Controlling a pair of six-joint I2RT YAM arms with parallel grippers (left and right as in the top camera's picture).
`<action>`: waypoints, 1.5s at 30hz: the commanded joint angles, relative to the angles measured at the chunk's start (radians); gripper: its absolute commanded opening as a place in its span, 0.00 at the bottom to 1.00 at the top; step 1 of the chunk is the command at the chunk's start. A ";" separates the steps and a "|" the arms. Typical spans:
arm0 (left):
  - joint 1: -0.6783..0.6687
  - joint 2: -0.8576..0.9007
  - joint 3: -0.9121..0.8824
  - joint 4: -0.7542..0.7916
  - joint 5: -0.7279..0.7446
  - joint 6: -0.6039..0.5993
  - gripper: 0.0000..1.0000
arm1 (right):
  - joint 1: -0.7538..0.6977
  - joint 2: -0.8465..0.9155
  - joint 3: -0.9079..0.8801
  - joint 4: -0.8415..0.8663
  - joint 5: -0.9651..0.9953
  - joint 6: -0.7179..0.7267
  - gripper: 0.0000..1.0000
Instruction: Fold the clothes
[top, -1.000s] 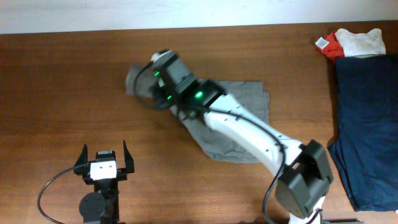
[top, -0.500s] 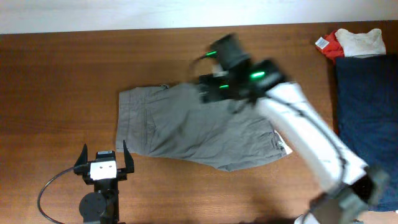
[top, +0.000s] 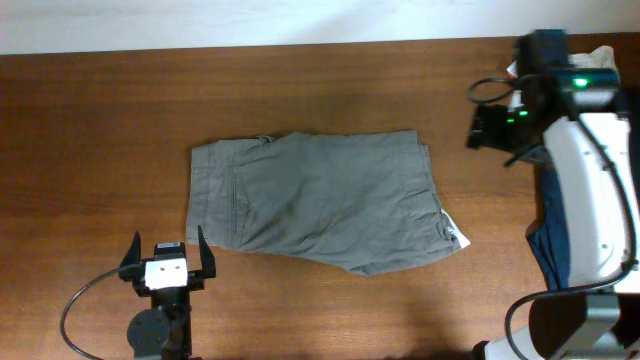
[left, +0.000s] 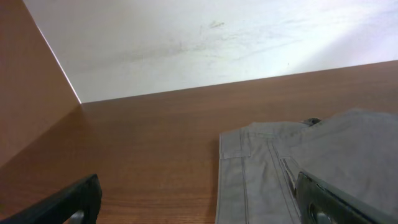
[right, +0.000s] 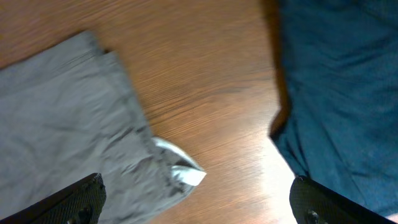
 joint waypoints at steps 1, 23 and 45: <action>0.006 -0.004 -0.002 -0.004 -0.014 0.016 0.99 | -0.084 0.002 -0.003 -0.004 -0.049 -0.008 0.98; 0.006 -0.004 -0.001 0.302 1.006 -0.263 0.99 | -0.126 0.002 -0.003 -0.004 -0.058 -0.008 0.98; 0.006 0.787 0.865 -0.384 0.617 -0.148 0.99 | -0.126 0.002 -0.003 -0.004 -0.058 -0.008 0.98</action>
